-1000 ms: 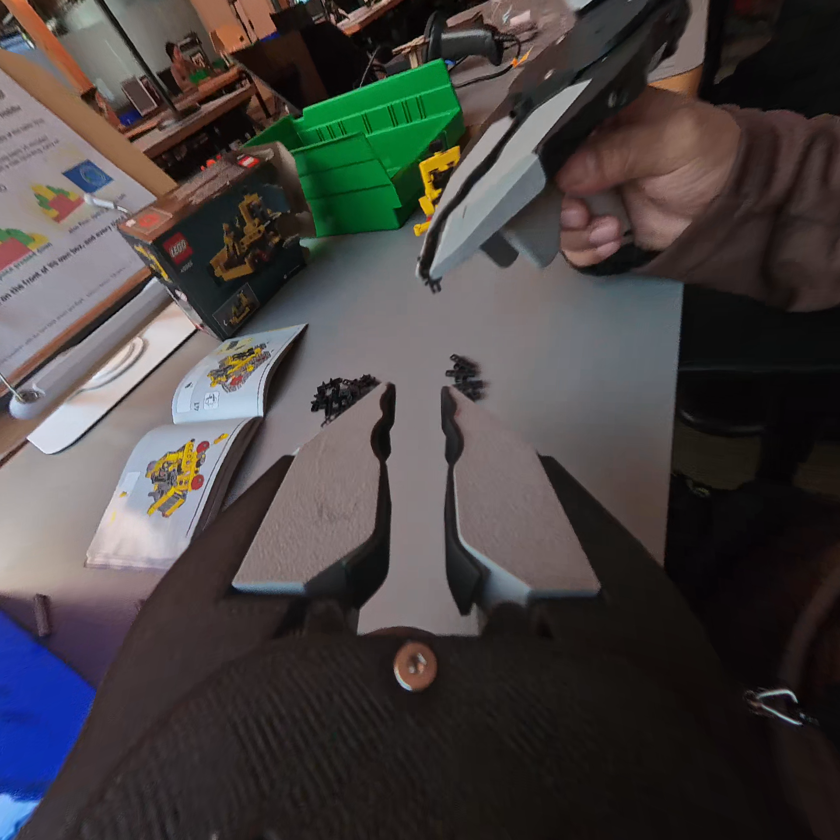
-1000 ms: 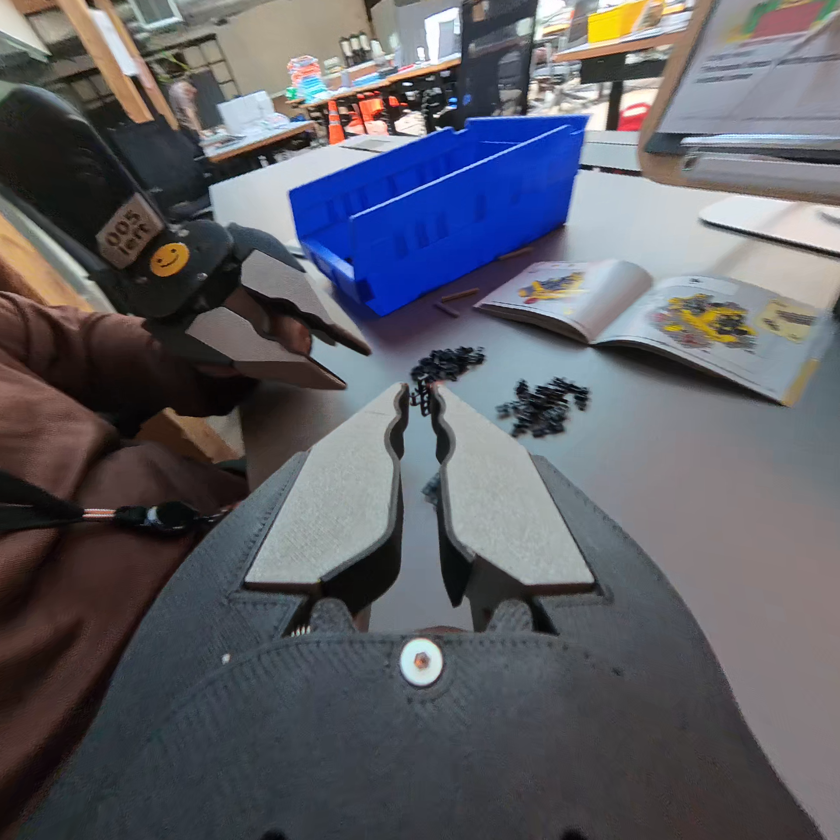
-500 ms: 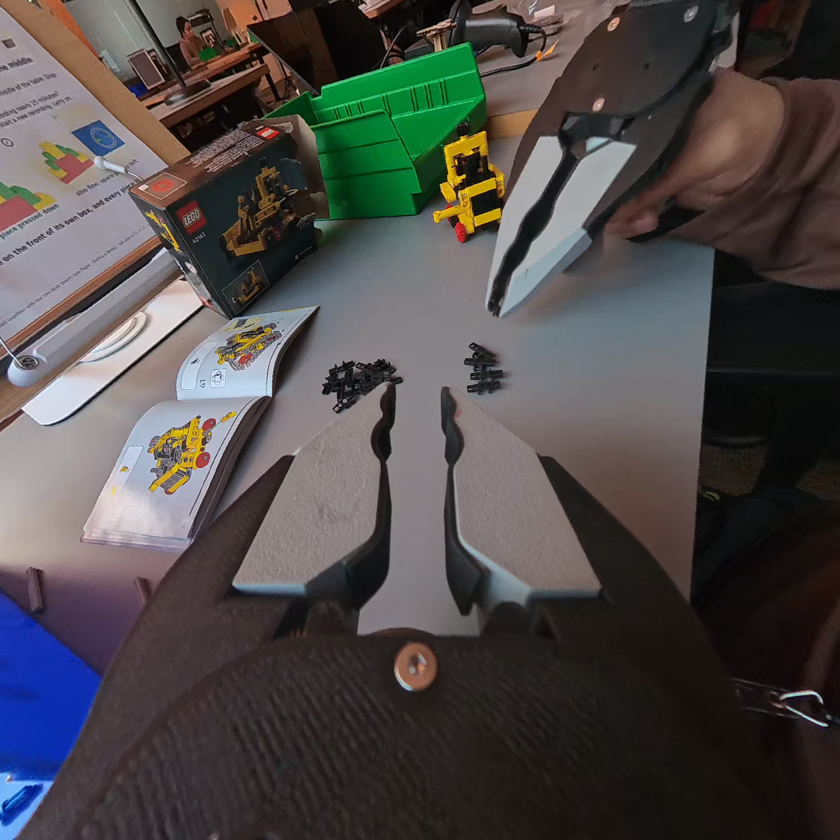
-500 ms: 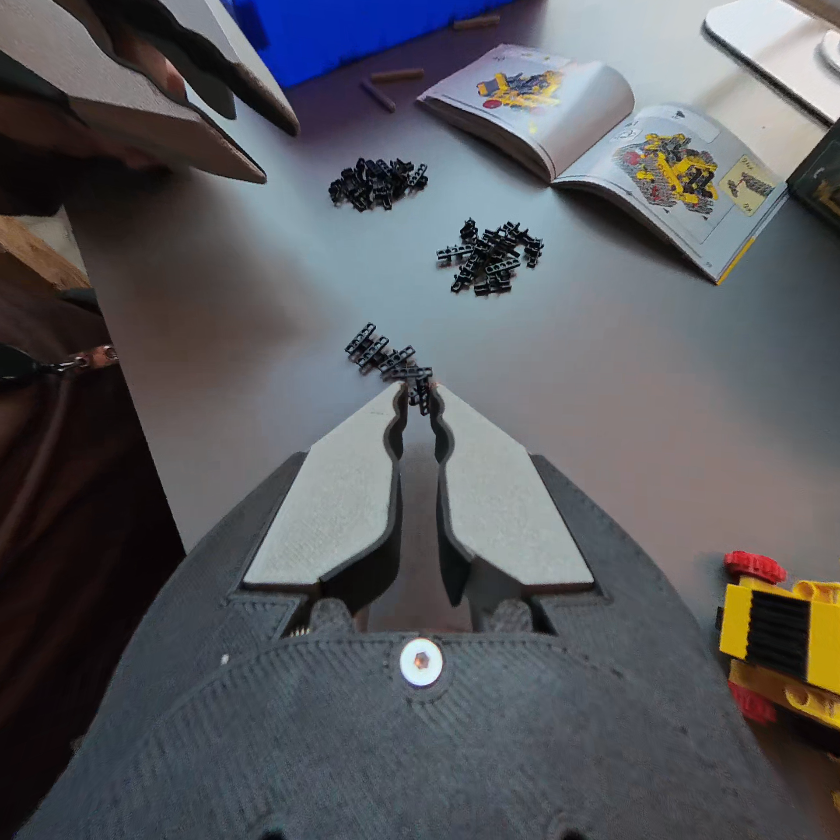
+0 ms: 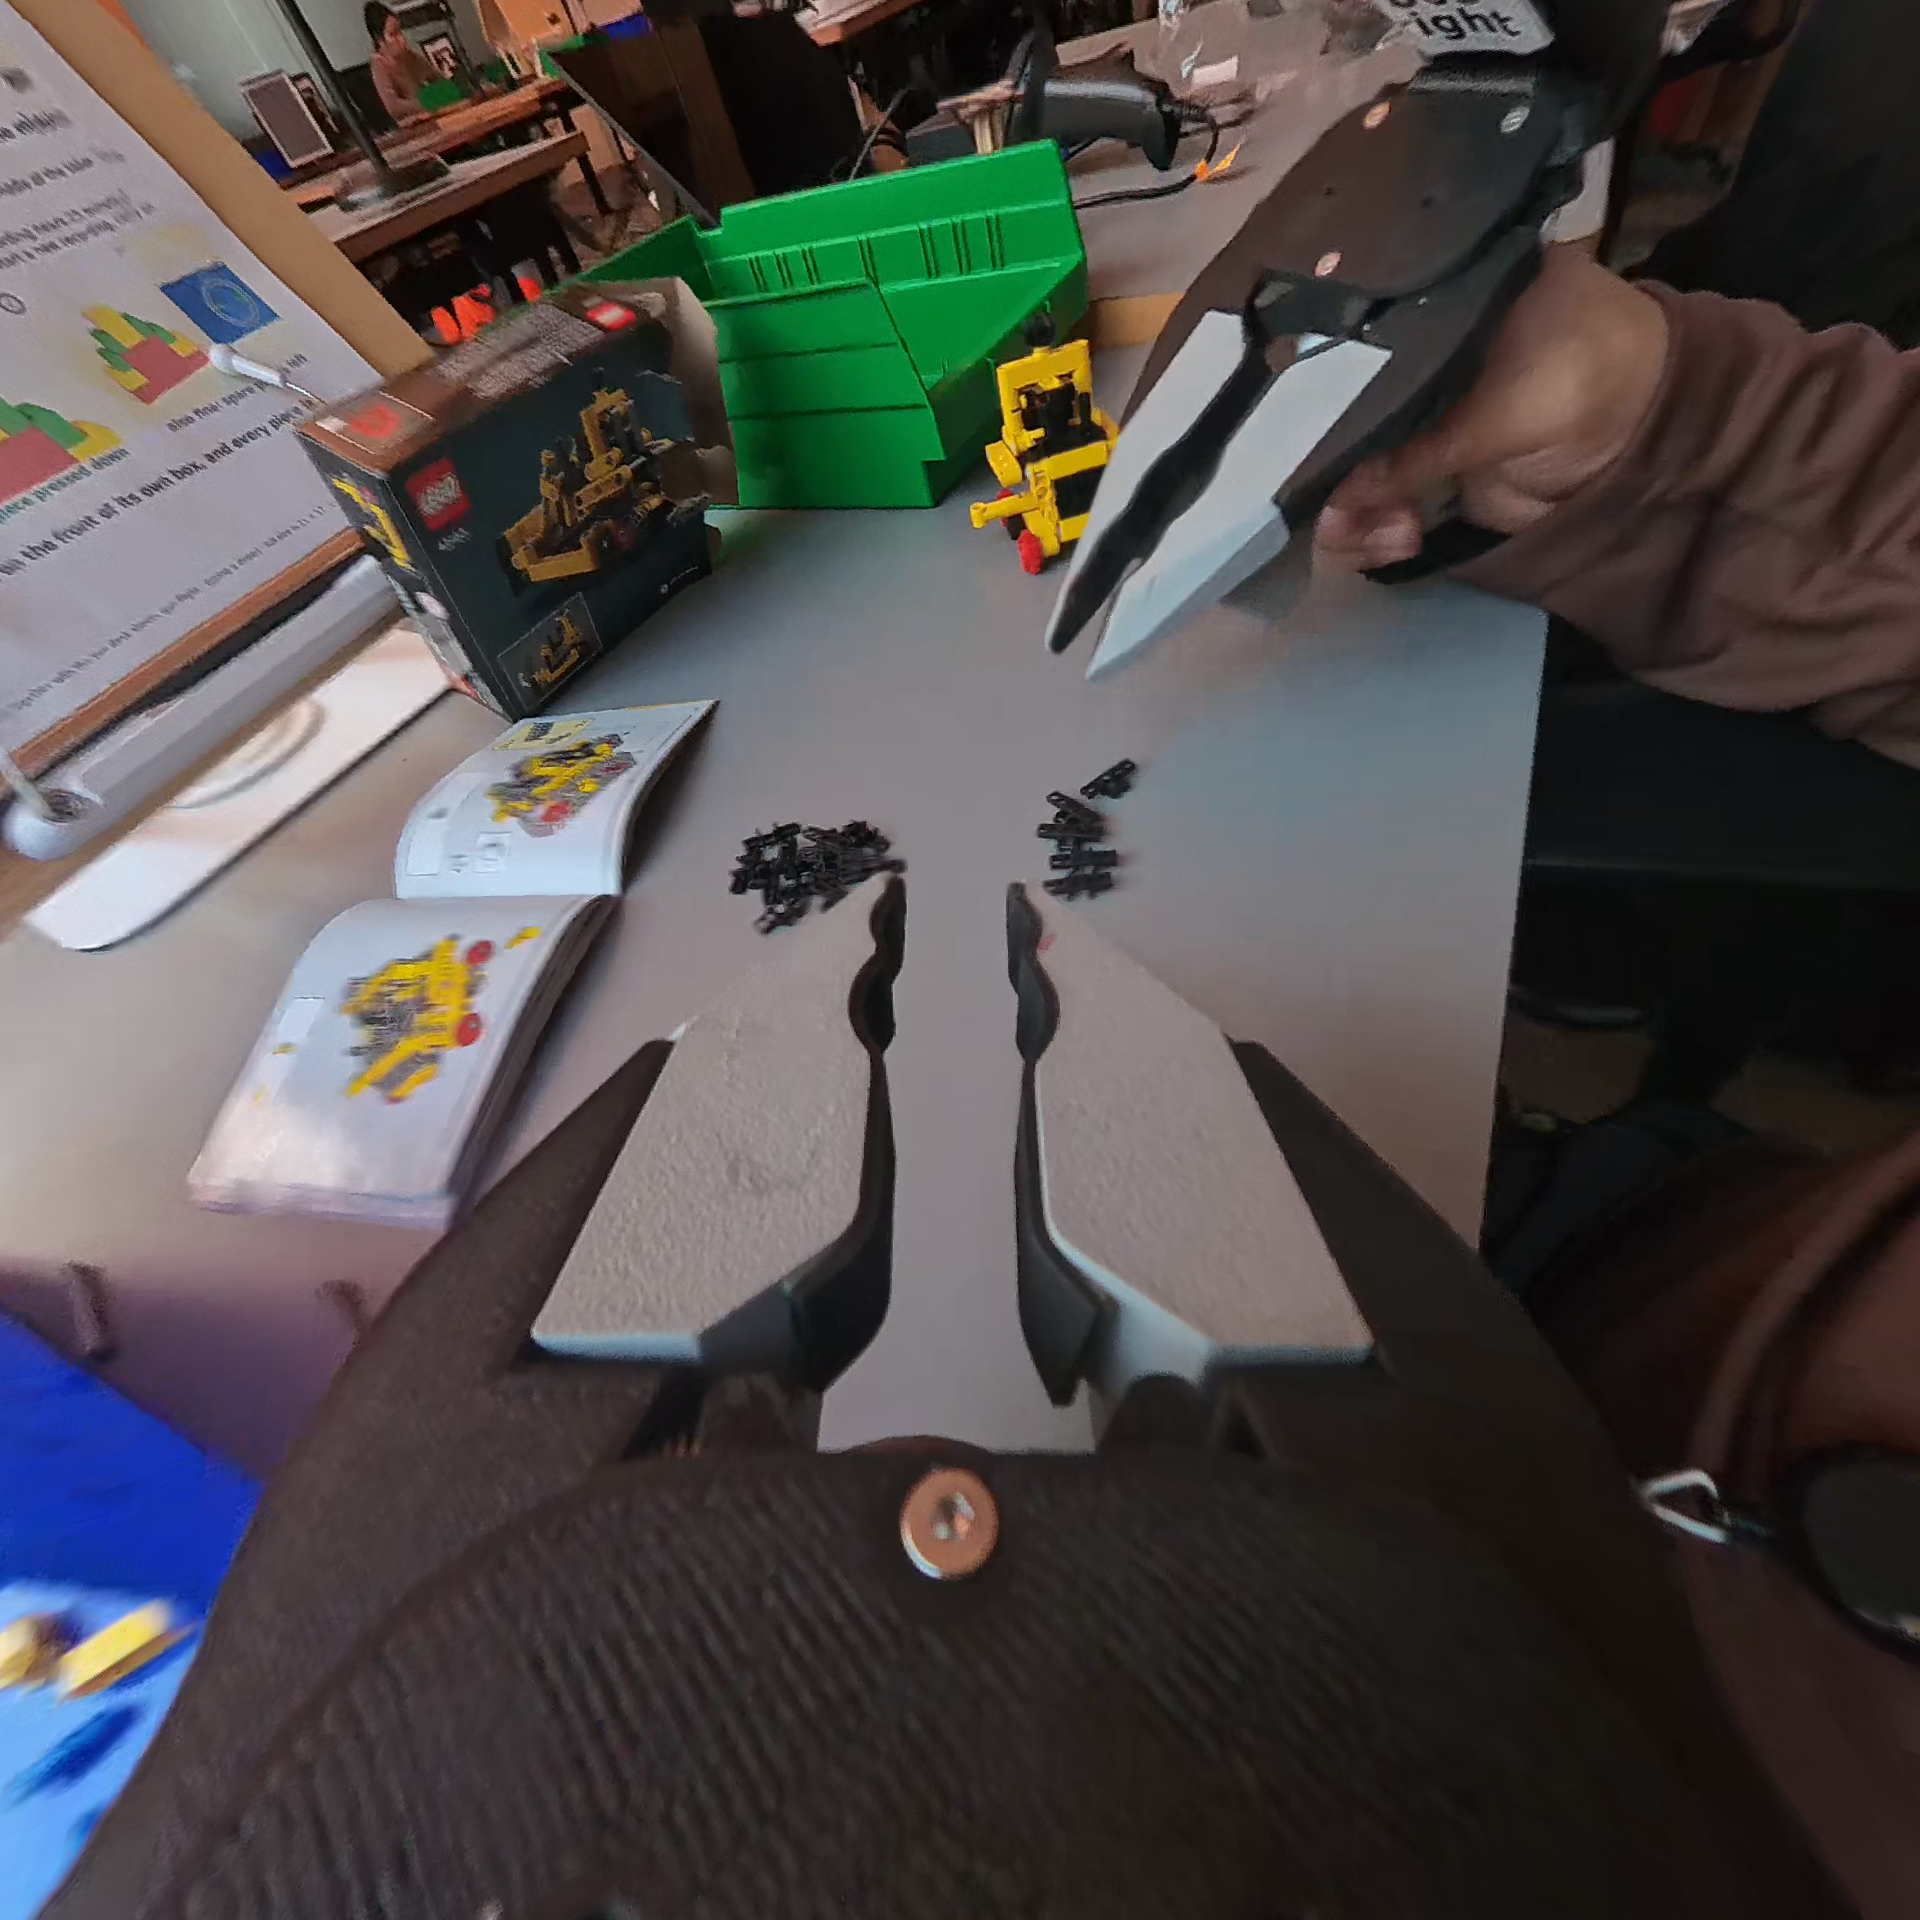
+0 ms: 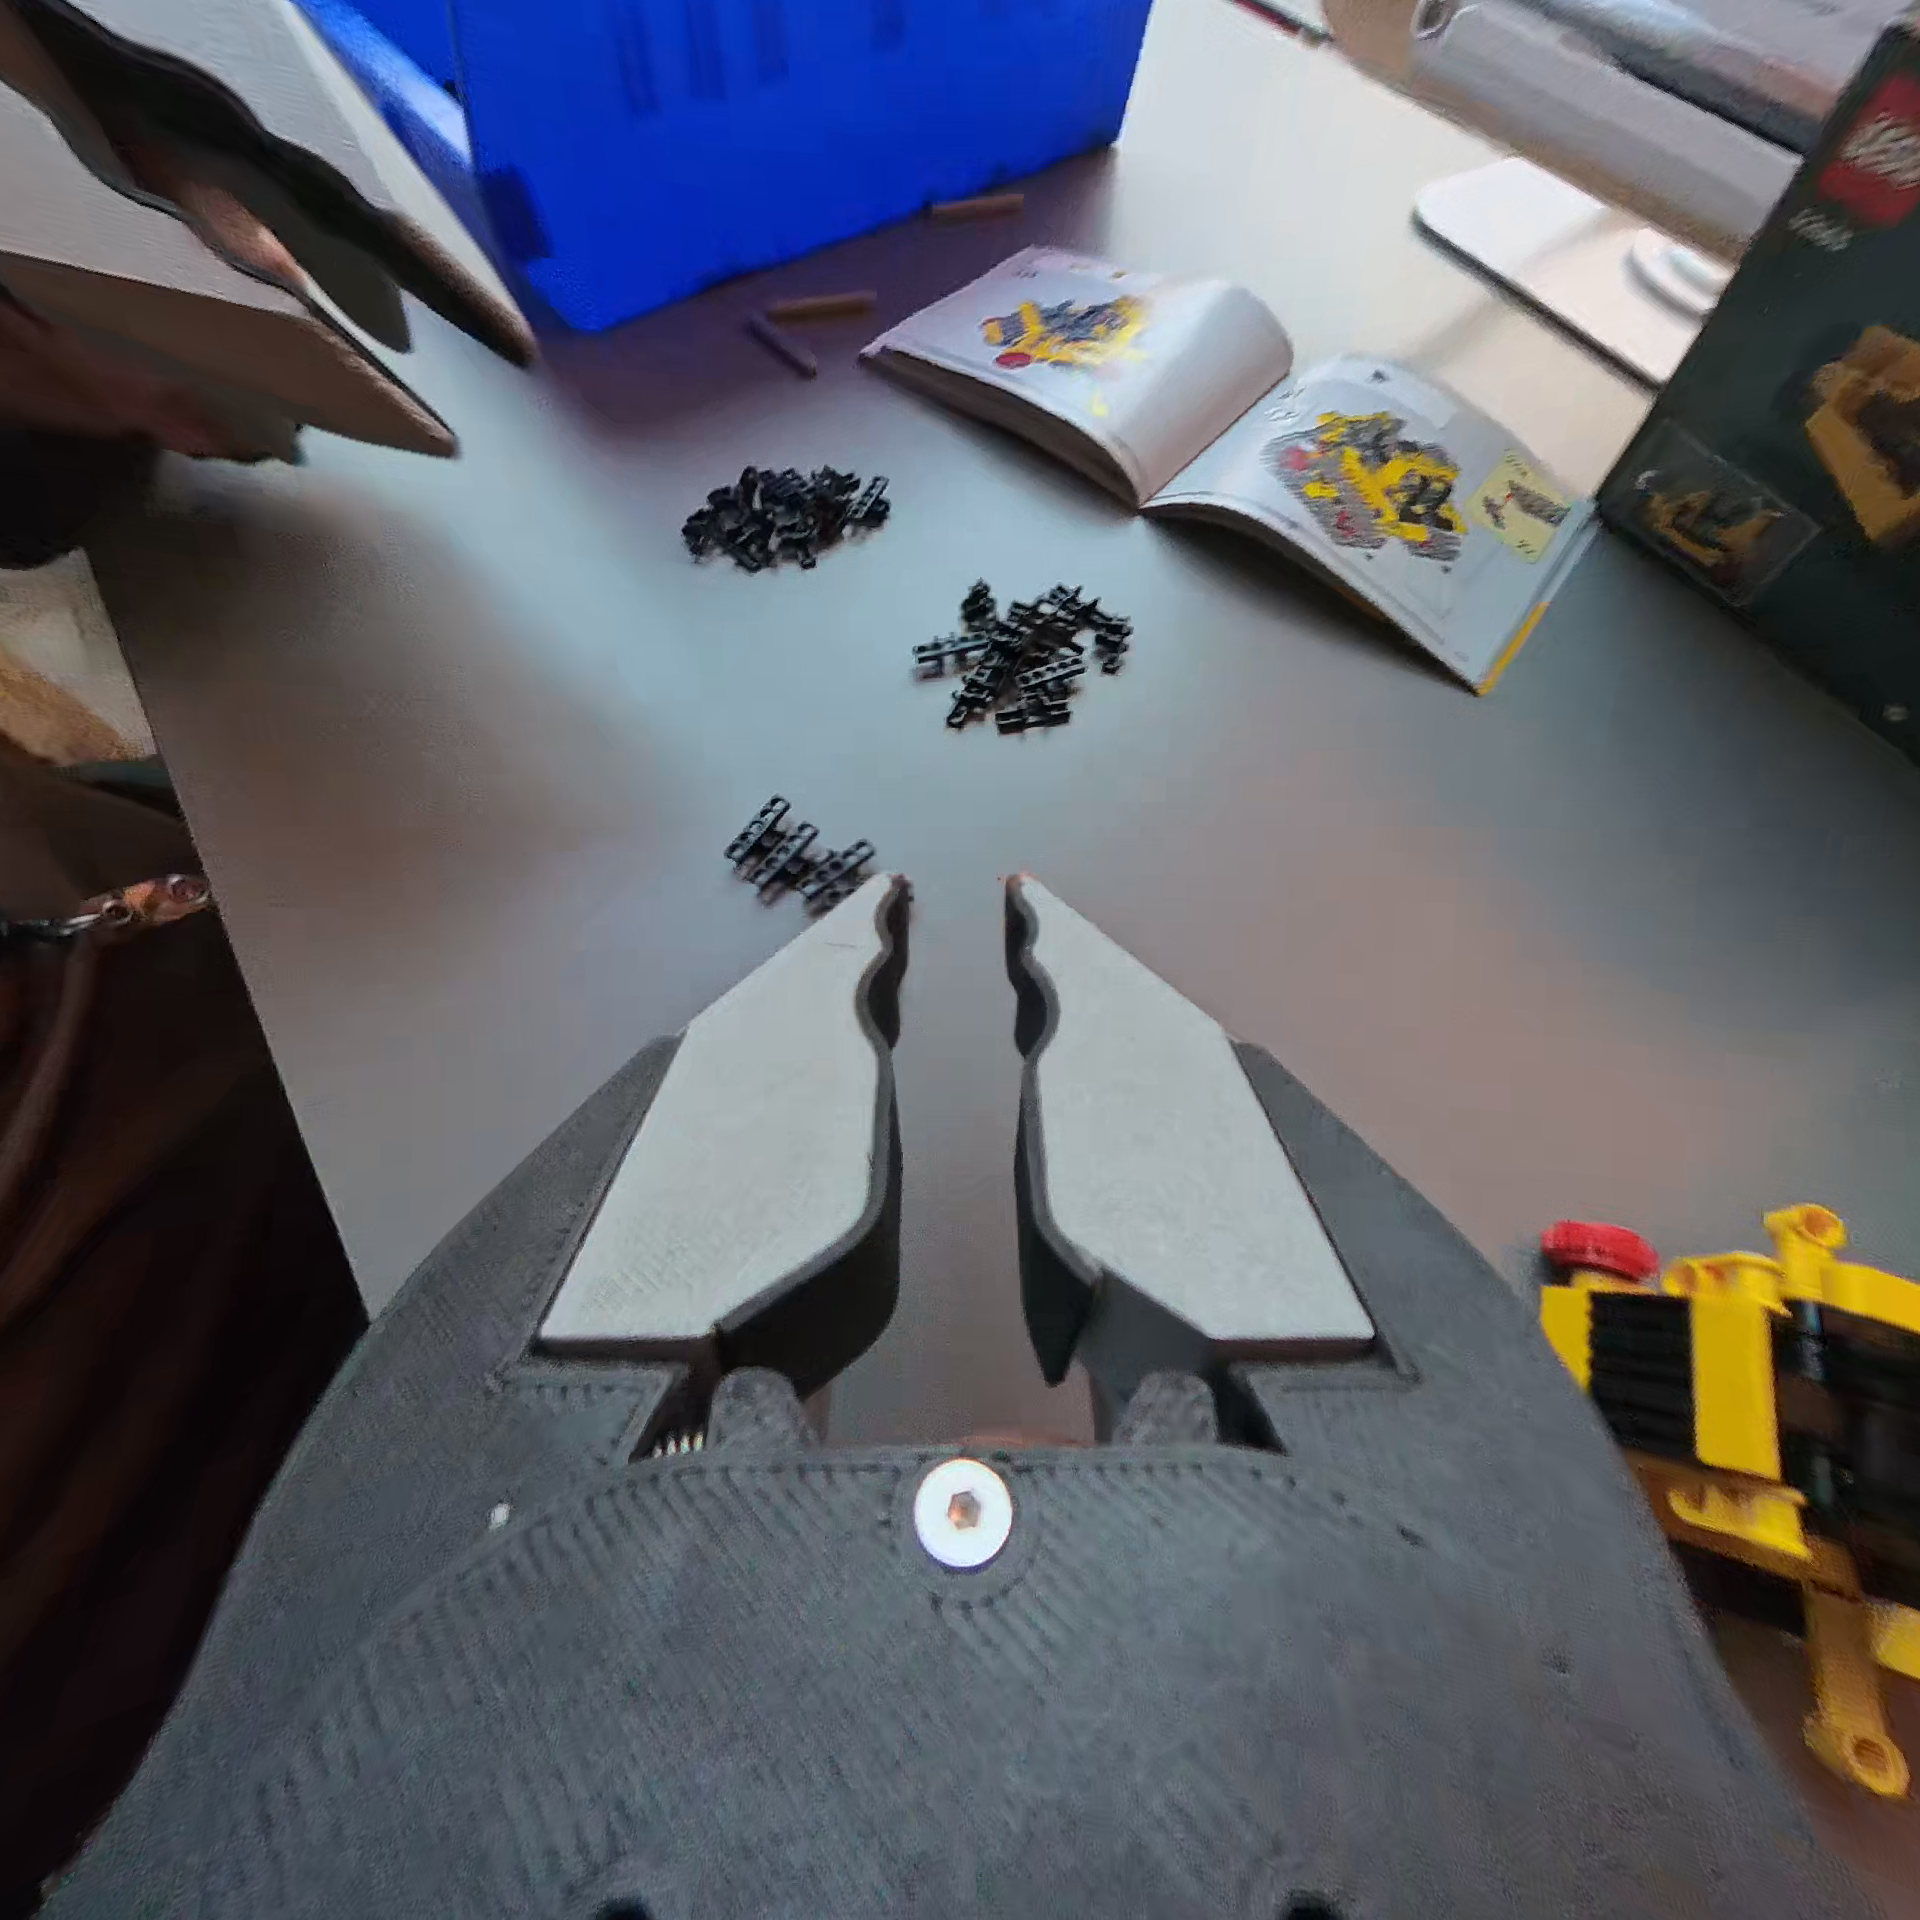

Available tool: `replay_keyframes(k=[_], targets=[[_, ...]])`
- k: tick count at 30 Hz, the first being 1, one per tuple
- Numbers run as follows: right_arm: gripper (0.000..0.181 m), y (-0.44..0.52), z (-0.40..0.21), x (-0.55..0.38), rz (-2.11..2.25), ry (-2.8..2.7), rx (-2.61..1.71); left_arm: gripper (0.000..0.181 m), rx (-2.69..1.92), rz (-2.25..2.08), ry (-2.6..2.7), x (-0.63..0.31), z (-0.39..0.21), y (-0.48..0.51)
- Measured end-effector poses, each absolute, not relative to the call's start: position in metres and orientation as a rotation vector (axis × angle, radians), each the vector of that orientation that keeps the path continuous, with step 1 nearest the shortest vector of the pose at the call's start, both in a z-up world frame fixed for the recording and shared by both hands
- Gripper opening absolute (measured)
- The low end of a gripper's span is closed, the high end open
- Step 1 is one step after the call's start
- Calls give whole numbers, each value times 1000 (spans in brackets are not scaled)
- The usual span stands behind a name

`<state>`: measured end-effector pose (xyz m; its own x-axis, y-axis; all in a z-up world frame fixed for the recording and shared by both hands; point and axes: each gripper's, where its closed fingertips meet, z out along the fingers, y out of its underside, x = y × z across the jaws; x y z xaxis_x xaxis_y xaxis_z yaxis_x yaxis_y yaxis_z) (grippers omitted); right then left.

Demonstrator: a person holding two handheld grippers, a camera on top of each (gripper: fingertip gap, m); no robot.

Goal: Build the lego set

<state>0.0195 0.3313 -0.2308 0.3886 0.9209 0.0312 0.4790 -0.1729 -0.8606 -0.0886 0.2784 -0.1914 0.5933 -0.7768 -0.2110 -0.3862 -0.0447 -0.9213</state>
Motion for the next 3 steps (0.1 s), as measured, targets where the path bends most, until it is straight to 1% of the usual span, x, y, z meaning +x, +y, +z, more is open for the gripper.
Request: replay_keyframes(k=[1,3], targets=[[15,335,-227,24,659,-1184,-1795,16,-1650,-369,986,-99,-179,278],[13,339,-222,30,666,-1132,-1781,16,-1634,-226,959,-136,-143,284]])
